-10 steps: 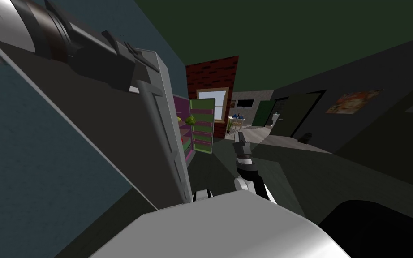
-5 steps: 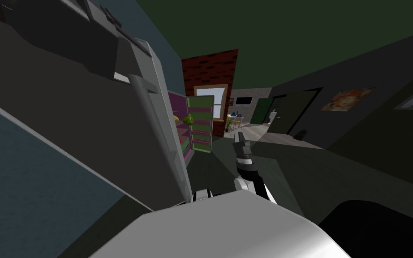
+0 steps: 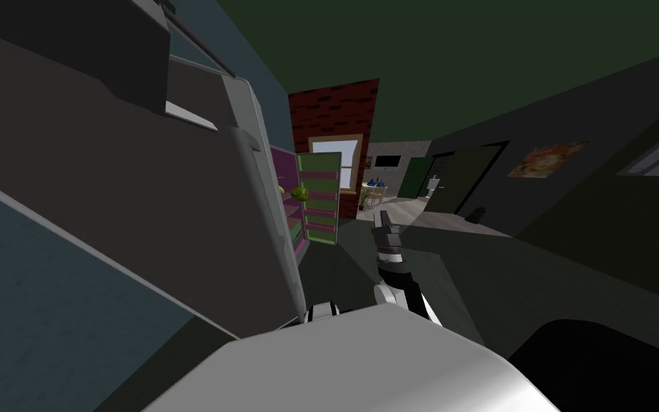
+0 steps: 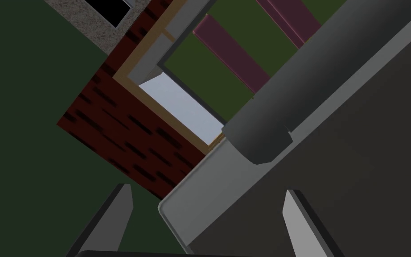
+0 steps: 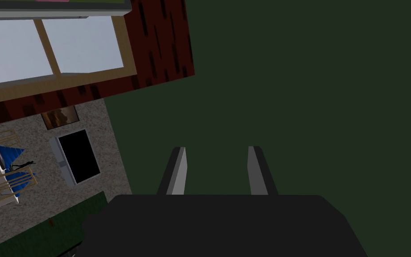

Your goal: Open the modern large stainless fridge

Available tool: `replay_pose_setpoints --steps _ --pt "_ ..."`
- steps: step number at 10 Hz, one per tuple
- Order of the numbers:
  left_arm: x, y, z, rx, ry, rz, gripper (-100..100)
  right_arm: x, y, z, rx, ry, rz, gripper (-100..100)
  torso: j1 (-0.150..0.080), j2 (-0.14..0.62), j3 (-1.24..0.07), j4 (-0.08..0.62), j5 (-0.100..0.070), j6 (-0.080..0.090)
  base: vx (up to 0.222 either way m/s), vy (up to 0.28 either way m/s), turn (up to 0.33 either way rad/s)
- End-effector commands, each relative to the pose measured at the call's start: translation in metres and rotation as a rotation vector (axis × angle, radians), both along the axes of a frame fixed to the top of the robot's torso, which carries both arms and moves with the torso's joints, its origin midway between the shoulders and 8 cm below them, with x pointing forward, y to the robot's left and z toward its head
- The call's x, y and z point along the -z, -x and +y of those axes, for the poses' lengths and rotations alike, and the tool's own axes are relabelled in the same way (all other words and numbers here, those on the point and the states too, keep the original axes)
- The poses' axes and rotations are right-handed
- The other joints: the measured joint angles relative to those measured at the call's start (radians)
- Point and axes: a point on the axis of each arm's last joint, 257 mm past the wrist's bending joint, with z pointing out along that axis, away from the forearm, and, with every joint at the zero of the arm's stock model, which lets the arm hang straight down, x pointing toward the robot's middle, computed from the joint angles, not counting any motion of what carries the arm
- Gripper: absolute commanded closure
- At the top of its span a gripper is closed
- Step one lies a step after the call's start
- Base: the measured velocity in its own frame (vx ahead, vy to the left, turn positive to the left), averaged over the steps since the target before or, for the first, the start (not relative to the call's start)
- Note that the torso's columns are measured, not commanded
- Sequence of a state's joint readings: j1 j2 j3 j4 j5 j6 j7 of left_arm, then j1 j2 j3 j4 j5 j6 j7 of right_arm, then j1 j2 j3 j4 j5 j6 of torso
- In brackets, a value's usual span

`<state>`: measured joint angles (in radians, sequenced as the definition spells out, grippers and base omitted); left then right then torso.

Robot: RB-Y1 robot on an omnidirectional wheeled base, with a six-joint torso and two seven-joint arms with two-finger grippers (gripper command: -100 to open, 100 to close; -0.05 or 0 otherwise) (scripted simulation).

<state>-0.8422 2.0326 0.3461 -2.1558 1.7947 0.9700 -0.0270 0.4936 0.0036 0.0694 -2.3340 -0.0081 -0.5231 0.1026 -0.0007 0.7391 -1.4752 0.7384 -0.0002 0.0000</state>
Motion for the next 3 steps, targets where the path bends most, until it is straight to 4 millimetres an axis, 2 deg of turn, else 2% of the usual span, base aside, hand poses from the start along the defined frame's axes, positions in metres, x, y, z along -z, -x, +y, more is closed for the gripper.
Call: replay_pose_setpoints --steps 1,3 --pt "0.0000 0.0000 0.0000 0.000 0.000 0.000 0 0.0000 0.0000 0.0000 0.000 0.000 0.000 0 0.000 -0.001 0.000 0.000 0.000 0.000 0.000 0.000 0.000" --pt "0.0000 0.0000 0.0000 0.000 0.000 0.000 0 0.0000 0.0000 0.0000 0.000 0.000 0.000 0 0.001 -0.001 -0.001 0.000 0.000 0.000 0.000 0.000 0.000"
